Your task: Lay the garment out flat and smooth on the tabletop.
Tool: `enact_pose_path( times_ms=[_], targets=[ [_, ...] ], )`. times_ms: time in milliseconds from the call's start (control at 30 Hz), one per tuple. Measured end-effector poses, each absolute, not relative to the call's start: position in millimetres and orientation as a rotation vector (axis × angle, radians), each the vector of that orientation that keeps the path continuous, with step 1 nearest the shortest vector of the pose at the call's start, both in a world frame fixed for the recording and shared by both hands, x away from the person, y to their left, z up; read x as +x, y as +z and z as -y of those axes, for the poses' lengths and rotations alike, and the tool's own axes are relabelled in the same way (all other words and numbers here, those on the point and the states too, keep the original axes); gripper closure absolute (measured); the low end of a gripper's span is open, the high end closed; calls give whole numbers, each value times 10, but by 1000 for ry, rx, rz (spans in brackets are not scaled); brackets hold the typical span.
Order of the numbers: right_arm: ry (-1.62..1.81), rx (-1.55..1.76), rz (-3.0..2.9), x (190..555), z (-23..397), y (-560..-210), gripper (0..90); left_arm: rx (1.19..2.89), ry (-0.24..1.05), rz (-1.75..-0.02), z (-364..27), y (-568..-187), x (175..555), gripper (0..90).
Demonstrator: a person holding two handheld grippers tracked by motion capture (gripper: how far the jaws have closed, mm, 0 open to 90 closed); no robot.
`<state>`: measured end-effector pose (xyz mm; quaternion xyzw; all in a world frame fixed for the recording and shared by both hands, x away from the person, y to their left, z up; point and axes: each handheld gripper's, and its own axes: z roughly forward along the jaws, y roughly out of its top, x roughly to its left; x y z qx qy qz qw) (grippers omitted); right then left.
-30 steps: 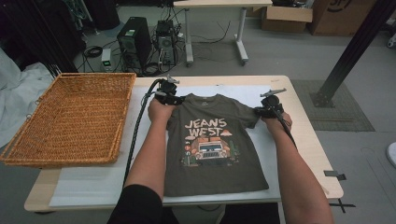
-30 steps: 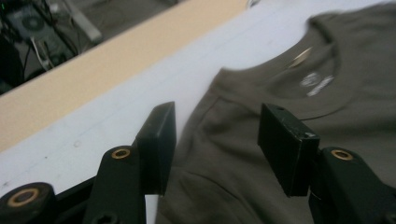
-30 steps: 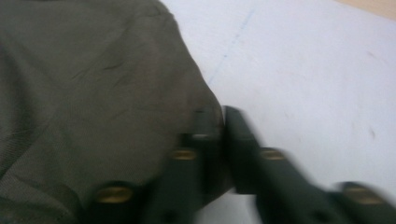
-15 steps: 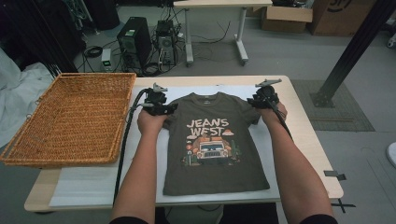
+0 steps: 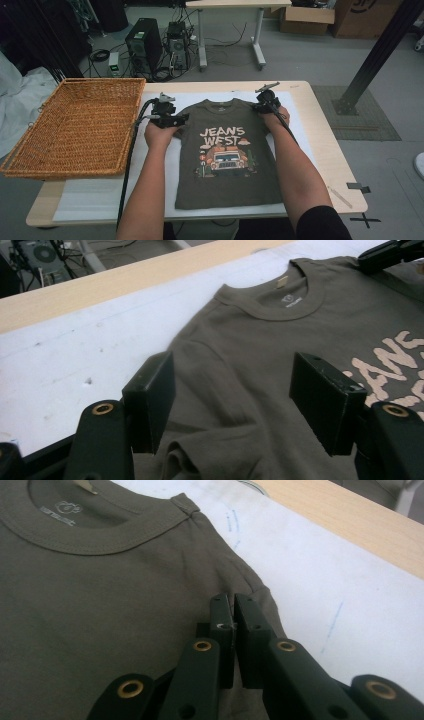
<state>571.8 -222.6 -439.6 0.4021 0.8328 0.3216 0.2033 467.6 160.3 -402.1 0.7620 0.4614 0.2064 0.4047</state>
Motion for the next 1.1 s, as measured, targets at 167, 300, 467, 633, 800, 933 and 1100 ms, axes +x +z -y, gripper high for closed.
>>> enact_pose_path(
  times_ms=[167,300,467,633,800,933,1100],
  targets=[
    [879,1093,-2314,5603,2216,-4304,711,1907,488,-1240,-1679,-4153,4761,336],
    [935,1037,-2263,5373,2244,-4129,675,1933,474,-1334,-1724,-4268,4783,339],
    [966,974,-2229,5065,2265,-3985,658,2009,522,-1399,-1711,-4385,4733,428],
    [1010,957,-2197,4824,2298,-3908,670,1998,582,-1269,-1676,-4267,4643,835],
    [1021,952,-2166,4717,2342,-3787,673,1971,609,-1130,-1364,-4001,4560,835],
    [1046,963,-2132,4658,2383,-3687,676,2001,501,-950,-890,-3945,4486,807],
    [1043,971,-2132,4592,2416,-3672,667,1981,515,-874,-693,-3861,4447,485]
  ],
)
